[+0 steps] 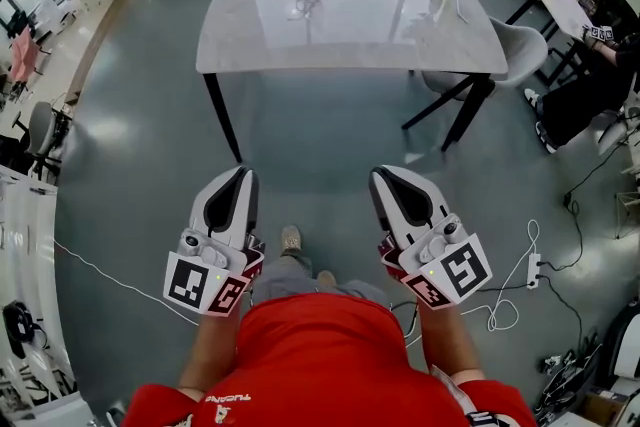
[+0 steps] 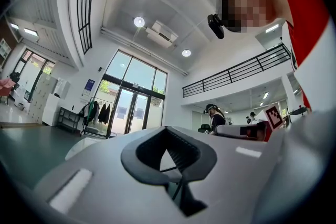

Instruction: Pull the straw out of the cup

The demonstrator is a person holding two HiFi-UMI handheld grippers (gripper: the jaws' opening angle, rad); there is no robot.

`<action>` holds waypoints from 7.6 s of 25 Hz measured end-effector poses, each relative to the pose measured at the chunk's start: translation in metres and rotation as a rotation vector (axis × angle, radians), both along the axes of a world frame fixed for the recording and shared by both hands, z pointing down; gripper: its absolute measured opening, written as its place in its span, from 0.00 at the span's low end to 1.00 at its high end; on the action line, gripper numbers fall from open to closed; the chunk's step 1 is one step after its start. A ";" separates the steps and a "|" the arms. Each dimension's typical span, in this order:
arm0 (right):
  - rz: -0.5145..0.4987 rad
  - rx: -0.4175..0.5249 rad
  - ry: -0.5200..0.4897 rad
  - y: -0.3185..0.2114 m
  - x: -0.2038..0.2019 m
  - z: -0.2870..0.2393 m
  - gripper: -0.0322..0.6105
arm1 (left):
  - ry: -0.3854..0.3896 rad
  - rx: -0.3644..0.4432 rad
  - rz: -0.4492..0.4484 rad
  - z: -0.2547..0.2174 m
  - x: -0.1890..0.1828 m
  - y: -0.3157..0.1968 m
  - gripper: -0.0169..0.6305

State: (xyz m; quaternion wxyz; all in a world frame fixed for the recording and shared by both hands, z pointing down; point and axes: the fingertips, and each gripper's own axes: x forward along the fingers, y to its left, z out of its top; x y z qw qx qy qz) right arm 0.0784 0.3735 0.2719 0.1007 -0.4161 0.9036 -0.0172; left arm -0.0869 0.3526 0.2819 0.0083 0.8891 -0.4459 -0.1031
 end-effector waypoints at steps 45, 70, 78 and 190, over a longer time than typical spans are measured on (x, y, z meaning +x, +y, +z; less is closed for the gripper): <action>0.102 -0.005 0.103 -0.358 -0.070 -0.006 0.05 | 0.047 0.030 0.073 -0.002 -0.071 -0.377 0.03; -0.020 0.011 0.119 -0.543 -0.005 0.001 0.05 | 0.033 0.018 -0.050 0.000 -0.004 -0.538 0.03; -0.083 -0.002 0.123 -0.592 0.020 0.008 0.05 | 0.038 0.007 -0.102 0.002 0.026 -0.579 0.03; 0.097 -0.100 -0.067 -0.674 0.015 -0.005 0.09 | -0.011 -0.046 0.066 0.022 0.016 -0.650 0.03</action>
